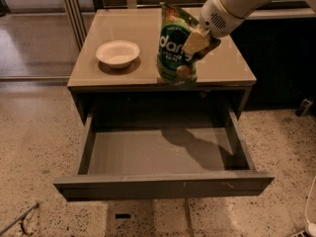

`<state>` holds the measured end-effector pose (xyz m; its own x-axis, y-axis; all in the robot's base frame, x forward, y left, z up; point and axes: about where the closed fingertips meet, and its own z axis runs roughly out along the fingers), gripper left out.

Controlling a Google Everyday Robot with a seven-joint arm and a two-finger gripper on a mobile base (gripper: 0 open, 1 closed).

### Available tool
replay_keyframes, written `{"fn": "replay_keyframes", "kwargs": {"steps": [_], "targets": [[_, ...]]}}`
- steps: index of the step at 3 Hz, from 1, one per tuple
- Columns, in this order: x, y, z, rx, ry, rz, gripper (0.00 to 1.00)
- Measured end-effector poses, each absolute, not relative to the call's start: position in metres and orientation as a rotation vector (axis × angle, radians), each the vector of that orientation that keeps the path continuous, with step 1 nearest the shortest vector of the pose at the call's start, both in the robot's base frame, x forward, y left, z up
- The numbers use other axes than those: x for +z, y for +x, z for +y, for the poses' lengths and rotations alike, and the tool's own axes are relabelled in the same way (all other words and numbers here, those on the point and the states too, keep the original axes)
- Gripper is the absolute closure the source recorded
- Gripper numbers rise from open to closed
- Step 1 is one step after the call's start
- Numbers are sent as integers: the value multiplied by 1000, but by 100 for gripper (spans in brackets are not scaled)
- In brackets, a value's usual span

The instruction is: Pick green rice chip bag from top drawer and place on counter

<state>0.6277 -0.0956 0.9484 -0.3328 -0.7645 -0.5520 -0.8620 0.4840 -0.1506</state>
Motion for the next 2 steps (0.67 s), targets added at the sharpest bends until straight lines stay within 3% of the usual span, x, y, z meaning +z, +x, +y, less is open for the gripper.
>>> {"fn": "replay_keyframes", "kwargs": {"steps": [2], "targets": [[944, 679, -124, 276, -1130, 2078, 100]]}}
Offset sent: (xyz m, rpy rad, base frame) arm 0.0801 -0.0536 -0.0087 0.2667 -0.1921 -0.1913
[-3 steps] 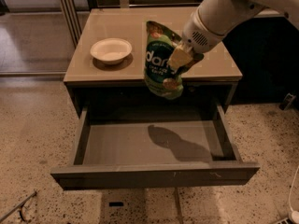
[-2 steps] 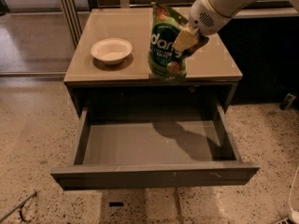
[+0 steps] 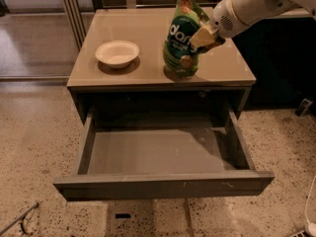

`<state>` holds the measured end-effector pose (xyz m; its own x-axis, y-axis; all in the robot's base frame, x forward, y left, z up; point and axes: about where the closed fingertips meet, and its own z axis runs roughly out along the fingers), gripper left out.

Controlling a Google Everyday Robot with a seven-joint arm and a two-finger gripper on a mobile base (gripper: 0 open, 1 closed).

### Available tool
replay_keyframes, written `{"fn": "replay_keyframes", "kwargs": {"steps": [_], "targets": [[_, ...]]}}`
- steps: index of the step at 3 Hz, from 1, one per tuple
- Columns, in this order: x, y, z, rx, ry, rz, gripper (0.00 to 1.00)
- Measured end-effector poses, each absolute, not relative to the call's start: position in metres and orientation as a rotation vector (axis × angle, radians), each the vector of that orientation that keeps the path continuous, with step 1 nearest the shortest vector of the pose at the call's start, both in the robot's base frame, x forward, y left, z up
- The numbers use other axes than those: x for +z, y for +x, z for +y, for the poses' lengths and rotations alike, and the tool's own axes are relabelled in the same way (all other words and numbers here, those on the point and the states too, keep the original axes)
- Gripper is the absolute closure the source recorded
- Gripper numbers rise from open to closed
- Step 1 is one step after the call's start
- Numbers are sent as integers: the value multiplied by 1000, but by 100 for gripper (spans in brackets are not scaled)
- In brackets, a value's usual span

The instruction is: Pick green rice chip bag from top drawer and place on counter

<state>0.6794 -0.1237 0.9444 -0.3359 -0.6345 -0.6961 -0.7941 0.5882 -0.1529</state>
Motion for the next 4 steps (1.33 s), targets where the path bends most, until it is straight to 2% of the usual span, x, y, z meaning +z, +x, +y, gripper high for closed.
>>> {"fn": "replay_keyframes", "kwargs": {"steps": [3, 4], "targets": [[908, 711, -141, 311, -916, 2091, 100], [908, 711, -141, 311, -916, 2091, 81]]}}
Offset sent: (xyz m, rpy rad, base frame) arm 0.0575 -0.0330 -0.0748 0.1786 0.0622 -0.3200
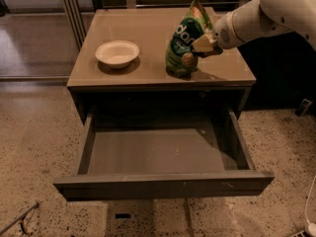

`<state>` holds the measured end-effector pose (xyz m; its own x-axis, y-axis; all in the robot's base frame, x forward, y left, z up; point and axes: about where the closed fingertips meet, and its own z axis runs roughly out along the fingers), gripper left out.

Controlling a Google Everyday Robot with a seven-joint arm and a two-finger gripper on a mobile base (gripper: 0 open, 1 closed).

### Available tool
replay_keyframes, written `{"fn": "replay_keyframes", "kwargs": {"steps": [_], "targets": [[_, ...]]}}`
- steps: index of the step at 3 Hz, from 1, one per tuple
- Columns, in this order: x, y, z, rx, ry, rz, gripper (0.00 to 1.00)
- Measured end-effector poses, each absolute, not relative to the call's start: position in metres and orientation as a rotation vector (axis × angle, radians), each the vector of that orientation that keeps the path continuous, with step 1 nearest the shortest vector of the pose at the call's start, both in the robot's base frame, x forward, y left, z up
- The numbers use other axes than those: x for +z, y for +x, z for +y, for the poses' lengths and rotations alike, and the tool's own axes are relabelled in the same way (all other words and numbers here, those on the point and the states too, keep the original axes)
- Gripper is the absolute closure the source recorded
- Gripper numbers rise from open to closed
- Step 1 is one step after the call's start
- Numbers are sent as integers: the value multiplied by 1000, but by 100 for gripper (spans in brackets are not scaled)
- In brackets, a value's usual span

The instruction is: Pick green rice chip bag from top drawer and place on counter

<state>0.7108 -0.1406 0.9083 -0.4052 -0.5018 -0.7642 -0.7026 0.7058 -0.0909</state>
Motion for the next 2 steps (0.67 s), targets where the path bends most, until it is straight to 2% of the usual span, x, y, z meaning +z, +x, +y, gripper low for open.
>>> {"fn": "replay_keyframes", "kwargs": {"steps": [2], "targets": [[908, 711, -141, 311, -916, 2091, 34]]}}
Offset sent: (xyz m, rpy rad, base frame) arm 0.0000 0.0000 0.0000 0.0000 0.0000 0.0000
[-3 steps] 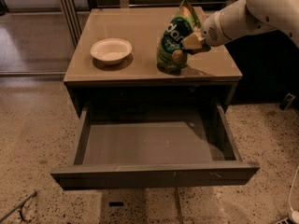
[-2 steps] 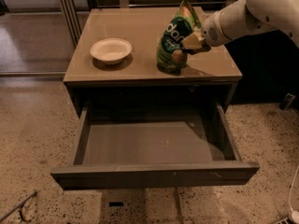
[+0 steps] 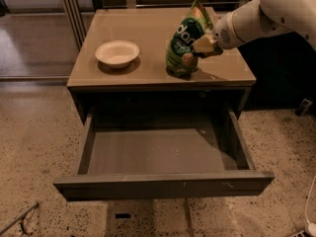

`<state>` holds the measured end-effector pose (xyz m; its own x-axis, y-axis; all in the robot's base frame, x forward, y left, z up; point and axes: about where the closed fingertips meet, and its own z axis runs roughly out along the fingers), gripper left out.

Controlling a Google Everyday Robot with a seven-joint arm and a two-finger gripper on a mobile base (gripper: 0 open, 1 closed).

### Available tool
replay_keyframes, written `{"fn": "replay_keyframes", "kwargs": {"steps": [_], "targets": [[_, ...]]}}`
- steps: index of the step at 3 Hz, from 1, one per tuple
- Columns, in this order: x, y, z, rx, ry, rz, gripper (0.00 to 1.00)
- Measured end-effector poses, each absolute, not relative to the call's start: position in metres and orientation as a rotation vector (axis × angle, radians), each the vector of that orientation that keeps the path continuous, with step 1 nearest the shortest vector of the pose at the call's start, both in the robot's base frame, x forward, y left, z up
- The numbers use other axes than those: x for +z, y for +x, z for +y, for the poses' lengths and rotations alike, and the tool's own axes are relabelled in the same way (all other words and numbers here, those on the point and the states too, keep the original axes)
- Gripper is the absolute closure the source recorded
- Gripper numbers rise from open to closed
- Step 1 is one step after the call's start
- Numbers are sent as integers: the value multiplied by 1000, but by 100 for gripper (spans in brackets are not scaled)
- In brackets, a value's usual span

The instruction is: Pick green rice chip bag from top drawer and place on counter

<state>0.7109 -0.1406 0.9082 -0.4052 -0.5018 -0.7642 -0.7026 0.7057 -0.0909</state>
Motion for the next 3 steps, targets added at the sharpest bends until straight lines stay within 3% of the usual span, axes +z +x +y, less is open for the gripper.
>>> {"fn": "replay_keyframes", "kwargs": {"steps": [1, 2, 3], "targets": [[908, 711, -141, 311, -916, 2091, 11], [908, 711, -140, 311, -916, 2091, 0], [908, 711, -140, 311, -916, 2091, 0]]}}
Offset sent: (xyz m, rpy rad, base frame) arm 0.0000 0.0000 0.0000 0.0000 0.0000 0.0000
